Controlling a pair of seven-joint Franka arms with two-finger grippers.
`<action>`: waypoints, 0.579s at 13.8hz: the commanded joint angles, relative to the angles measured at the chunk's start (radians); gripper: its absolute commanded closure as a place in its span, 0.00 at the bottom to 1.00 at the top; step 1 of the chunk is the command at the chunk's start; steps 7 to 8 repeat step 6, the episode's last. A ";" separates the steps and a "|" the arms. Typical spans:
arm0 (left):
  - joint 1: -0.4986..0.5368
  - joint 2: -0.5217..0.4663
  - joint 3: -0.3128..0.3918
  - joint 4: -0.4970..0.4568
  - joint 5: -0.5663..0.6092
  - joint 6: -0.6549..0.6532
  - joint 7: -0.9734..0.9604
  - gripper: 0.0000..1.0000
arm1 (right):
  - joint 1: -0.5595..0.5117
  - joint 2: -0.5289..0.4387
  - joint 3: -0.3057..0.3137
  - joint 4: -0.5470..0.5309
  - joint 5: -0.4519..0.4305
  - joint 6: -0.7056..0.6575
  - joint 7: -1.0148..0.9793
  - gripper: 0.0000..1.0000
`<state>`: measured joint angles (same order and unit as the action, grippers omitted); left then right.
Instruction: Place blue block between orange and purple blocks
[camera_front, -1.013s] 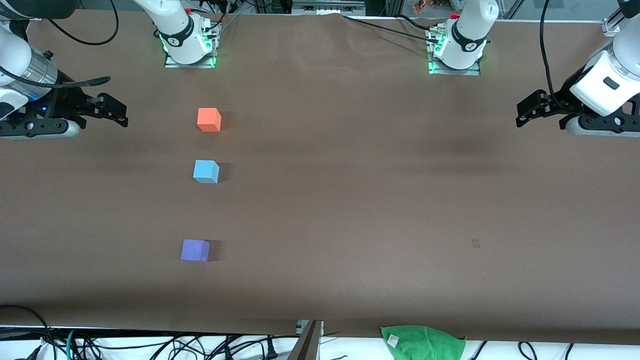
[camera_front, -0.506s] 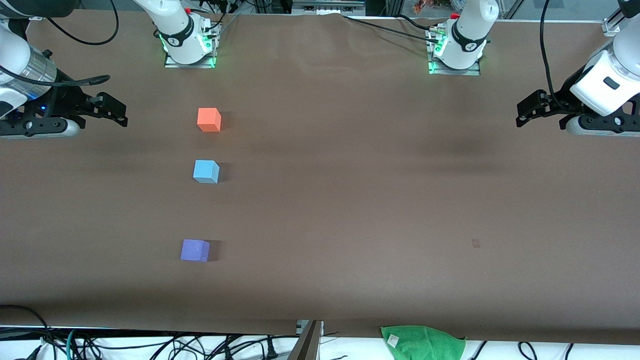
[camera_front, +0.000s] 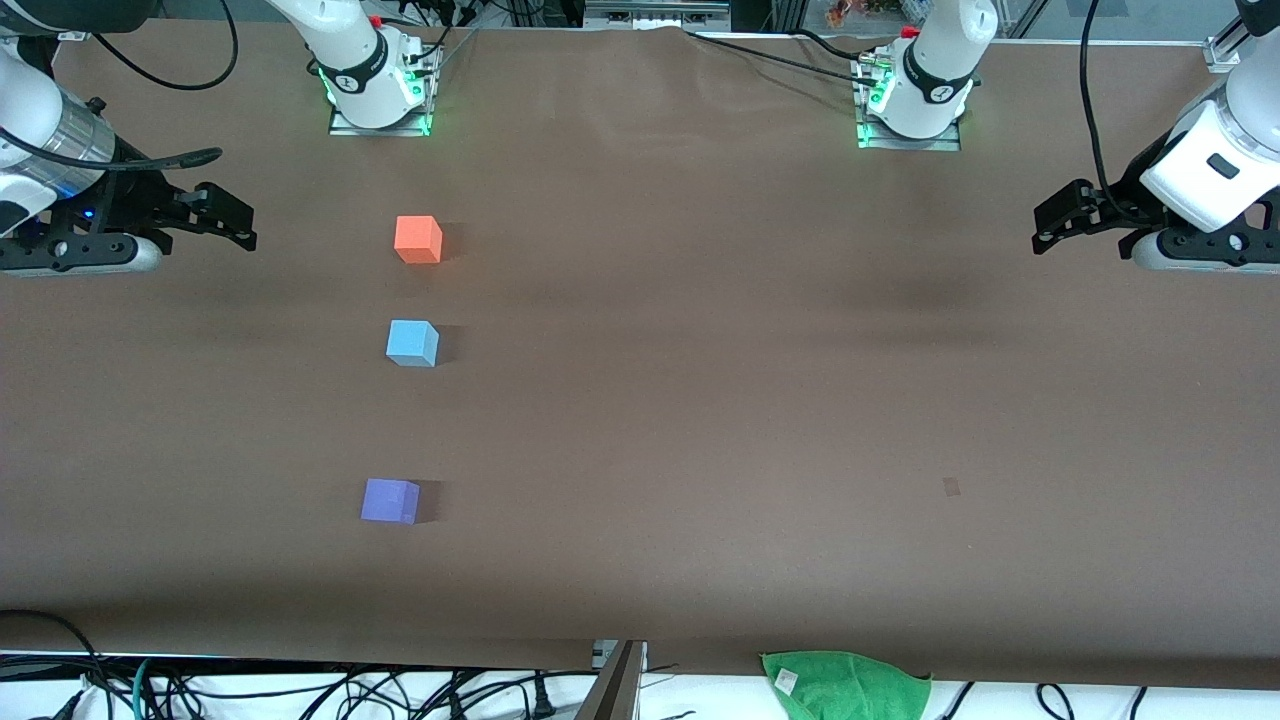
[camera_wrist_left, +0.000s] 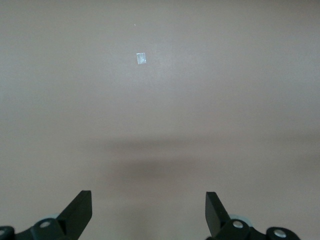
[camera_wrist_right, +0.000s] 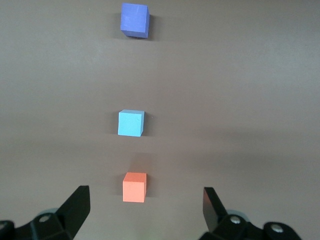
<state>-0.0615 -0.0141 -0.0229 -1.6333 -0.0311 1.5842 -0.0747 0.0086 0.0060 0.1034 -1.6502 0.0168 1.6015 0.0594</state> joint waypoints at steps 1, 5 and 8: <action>0.000 0.009 -0.002 0.029 0.027 -0.024 0.015 0.00 | -0.022 0.002 0.019 0.021 -0.001 -0.022 -0.018 0.00; 0.000 0.009 -0.002 0.029 0.027 -0.026 0.015 0.00 | -0.022 0.005 0.018 0.024 -0.001 -0.020 -0.013 0.00; 0.000 0.009 -0.002 0.029 0.027 -0.024 0.015 0.00 | -0.022 0.005 0.018 0.027 -0.001 -0.023 -0.009 0.00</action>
